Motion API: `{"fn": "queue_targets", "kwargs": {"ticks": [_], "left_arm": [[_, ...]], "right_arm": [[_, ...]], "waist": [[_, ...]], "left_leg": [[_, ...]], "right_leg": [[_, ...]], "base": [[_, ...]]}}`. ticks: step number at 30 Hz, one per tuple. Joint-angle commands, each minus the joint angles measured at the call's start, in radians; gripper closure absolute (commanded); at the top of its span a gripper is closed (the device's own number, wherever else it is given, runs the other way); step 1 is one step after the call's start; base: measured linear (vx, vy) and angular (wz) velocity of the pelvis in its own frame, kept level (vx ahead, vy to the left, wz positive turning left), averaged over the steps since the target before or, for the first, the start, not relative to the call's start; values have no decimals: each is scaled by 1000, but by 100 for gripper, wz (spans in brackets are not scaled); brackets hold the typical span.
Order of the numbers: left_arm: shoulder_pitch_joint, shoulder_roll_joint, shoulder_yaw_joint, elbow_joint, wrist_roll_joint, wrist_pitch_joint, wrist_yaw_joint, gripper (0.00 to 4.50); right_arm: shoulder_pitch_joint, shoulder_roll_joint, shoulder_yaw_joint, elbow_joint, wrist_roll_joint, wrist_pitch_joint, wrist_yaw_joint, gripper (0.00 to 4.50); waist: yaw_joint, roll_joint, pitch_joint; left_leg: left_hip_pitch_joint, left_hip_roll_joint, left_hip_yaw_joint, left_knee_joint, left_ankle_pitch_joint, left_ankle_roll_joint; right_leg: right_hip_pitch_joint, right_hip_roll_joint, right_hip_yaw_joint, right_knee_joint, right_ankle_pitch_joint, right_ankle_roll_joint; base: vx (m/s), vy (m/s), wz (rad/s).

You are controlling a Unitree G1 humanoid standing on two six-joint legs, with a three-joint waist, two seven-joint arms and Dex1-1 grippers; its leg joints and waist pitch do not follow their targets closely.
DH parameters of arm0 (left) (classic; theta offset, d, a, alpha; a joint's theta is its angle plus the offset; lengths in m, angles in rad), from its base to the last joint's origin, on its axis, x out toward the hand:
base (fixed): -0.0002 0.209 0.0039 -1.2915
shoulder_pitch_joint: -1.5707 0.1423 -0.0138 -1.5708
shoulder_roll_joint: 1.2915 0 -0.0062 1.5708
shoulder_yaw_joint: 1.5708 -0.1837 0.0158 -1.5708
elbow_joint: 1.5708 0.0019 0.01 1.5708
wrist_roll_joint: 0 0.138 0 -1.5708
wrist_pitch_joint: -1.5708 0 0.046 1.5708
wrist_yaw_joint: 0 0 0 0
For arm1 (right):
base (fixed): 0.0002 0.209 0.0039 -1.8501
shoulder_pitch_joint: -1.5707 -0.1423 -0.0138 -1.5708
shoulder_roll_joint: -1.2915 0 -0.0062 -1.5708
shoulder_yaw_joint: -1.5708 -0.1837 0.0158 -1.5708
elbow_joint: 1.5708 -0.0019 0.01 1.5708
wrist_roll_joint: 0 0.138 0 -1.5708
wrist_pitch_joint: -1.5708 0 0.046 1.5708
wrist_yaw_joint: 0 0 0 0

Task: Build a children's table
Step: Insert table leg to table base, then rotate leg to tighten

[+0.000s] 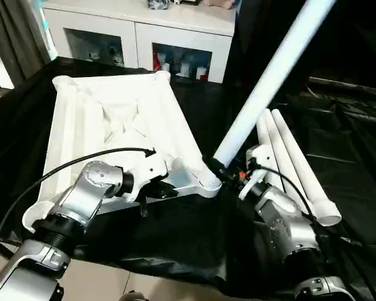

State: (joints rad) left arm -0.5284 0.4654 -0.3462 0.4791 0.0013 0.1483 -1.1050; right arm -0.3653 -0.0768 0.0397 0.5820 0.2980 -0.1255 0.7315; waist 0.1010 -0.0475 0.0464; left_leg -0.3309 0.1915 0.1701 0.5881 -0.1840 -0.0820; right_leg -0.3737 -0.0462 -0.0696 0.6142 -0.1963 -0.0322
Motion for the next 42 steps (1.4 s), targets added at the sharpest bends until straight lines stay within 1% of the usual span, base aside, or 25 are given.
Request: {"fn": "queue_targets", "kwargs": {"ticks": [1, 2, 3, 4, 8, 9, 10, 11, 14, 17, 19, 20, 22, 23, 24, 25, 26, 27, 29, 31, 32, 37, 38, 39, 42], "left_arm": [[-26, -3, -7, 8, 22, -9, 3, 450], [-26, -3, -7, 8, 22, -10, 3, 450], [-25, -2, -8, 6, 23, -11, 2, 450], [-24, 0, -10, 3, 23, -14, -2, 450], [-22, 5, -14, -2, 25, -21, -13, 450], [-20, 9, -18, -3, 28, -29, -19, 450], [-17, 17, -26, -7, 32, -41, -33, 450], [-16, 19, -28, -10, 32, -44, -41, 450], [-7, 30, -33, -24, 25, -60, -75, 450], [4, 46, -39, -51, 13, -70, -120, 450], [13, 63, -46, -74, 4, -71, -157, 450], [17, 71, -50, -86, -5, -71, -181, 450], [20, 76, -52, -93, -10, -70, -195, 450], [23, 86, -57, -103, -13, -70, -215, 450], [25, 94, -61, -110, -13, -71, -230, 450], [26, 102, -64, -116, -15, -69, -245, 450], [27, 106, -65, -119, -16, -68, -251, 450], [25, 109, -64, -119, -15, -69, -252, 450], [22, 108, -62, -114, -12, -71, -248, 450], [15, 107, -58, -105, -6, -74, -234, 450], [13, 104, -55, -102, -4, -76, -226, 450], [3, 91, -43, -91, 3, -54, -181, 450], [-6, 82, -38, -84, 10, -33, -151, 450], [-16, 66, -26, -74, 13, 1, -111, 450], [-36, 38, -4, -58, 22, 53, -36, 450]], "right_arm": [[23, -30, 47, 90, -93, 30, -4, 261], [17, -32, 53, 95, -100, 30, -3, 261], [3, -34, 63, 104, -106, 33, 8, 261], [-10, -37, 71, 110, -109, 41, 20, 261], [-30, -44, 79, 117, -104, 63, 54, 261], [-40, -50, 84, 125, -104, 72, 70, 261], [-57, -60, 89, 137, -100, 96, 100, 261], [-64, -64, 91, 144, -100, 103, 111, 261], [-92, -78, 96, 172, -99, 128, 159, 261], [-114, -94, 105, 202, -110, 121, 201, 261], [-127, -107, 116, 220, -117, 116, 248, 261], [-134, -113, 121, 228, -119, 116, 272, 261], [-138, -117, 124, 233, -121, 115, 286, 261], [-144, -122, 128, 242, -125, 112, 309, 261], [-149, -128, 133, 252, -131, 105, 330, 261], [-154, -133, 138, 260, -136, 100, 350, 261], [-156, -136, 140, 263, -138, 98, 359, 261], [-160, -139, 143, 271, -142, 91, 369, 261], [-163, -140, 143, 277, -142, 88, 372, 261], [-171, -139, 142, 294, -143, 79, 375, 261], [-173, -138, 140, 299, -143, 76, 375, 261], [-177, -119, 125, 320, -140, 65, 337, 261], [-186, -106, 113, 352, -157, 41, 249, 261], [-198, -90, 93, 387, -167, 29, 140, 261], [-206, -66, 73, 420, -179, 23, 6, 261]], "waist": [[-8, 21, -41], [-10, 21, -39], [-13, 20, -38], [-14, 20, -38], [-21, 19, -38], [-20, 19, -39], [-21, 15, -40], [-20, 17, -40], [-20, 15, -42], [-21, 4, -44], [-20, 3, -45], [-21, 1, -46], [-21, 2, -47], [-21, -4, -47], [-20, -1, -47], [-21, -1, -47], [-20, -1, -46], [-19, -12, -46], [-18, -9, -47], [-19, -13, -47], [-19, -11, -48], [-20, -13, -46], [-20, -15, -45], [-23, -14, -42], [-28, -15, -40]], "left_leg": [[10, 46, -25, -86, -386, -15], [9, 45, -26, -86, -389, -16], [13, 45, -27, -85, -405, -16], [14, 45, -28, -85, -413, -15], [13, 46, -30, -87, -426, -13], [12, 46, -30, -87, -421, -11], [11, 47, -28, -87, -412, -8], [11, 47, -29, -87, -408, -7], [8, 48, -26, -87, -382, -3], [3, 51, -23, -88, -344, 0], [3, 51, -22, -87, -335, 2], [1, 51, -21, -88, -321, 5], [2, 52, -18, -88, -303, 5], [1, 51, -16, -88, -298, 7], [1, 51, -17, -90, -297, 6], [2, 52, -16, -89, -299, 6], [2, 52, -16, -89, -300, 6], [2, 52, -15, -89, -293, 8], [4, 53, -15, -89, -292, 4], [5, 53, -15, -89, -291, 0], [4, 53, -16, -90, -294, -2], [7, 53, -17, -91, -327, -10], [7, 54, -18, -92, -331, -13], [9, 51, -20, -94, -350, -27], [10, 51, -25, -94, -384, -36]], "right_leg": [[14, -108, 58, -110, -508, -109], [14, -108, 57, -111, -520, -105], [11, -110, 56, -117, -559, -96], [9, -110, 56, -118, -569, -95], [8, -107, 54, -118, -565, -94], [10, -109, 56, -118, -556, -97], [10, -108, 57, -116, -539, -101], [10, -108, 58, -114, -531, -104], [12, -107, 60, -107, -486, -119], [17, -107, 62, -102, -442, -131], [17, -106, 62, -98, -426, -136], [18, -106, 63, -96, -402, -141], [17, -101, 63, -91, -341, -158], [18, -100, 63, -90, -331, -160], [20, -100, 62, -88, -321, -166], [19, -101, 63, -87, -315, -171], [19, -101, 63, -88, -316, -171], [20, -103, 63, -89, -338, -165], [19, -105, 64, -89, -342, -166], [18, -101, 63, -88, -330, -167], [19, -102, 63, -87, -329, -167], [16, -103, 63, -93, -381, -156], [14, -104, 63, -94, -393, -151], [10, -104, 61, -98, -438, -143], [8, -109, 59, -107, -531, -112]], "base": [[0, 0, 0], [0, 0, 0], [0, 0, 0], [0, 0, 0], [0, 0, 0], [0, 0, 0], [0, 0, 0], [0, 0, 0], [0, 0, 0], [0, 0, 0], [0, 0, 0], [0, 0, 0], [0, 0, 0], [0, 0, 0], [0, 0, 0], [0, 0, 0], [0, 0, 0], [0, 0, 0], [0, 0, 0], [0, 0, 0], [0, 0, 0], [0, 0, 0], [0, 0, 0], [0, 0, 0], [0, 0, 0]]}}
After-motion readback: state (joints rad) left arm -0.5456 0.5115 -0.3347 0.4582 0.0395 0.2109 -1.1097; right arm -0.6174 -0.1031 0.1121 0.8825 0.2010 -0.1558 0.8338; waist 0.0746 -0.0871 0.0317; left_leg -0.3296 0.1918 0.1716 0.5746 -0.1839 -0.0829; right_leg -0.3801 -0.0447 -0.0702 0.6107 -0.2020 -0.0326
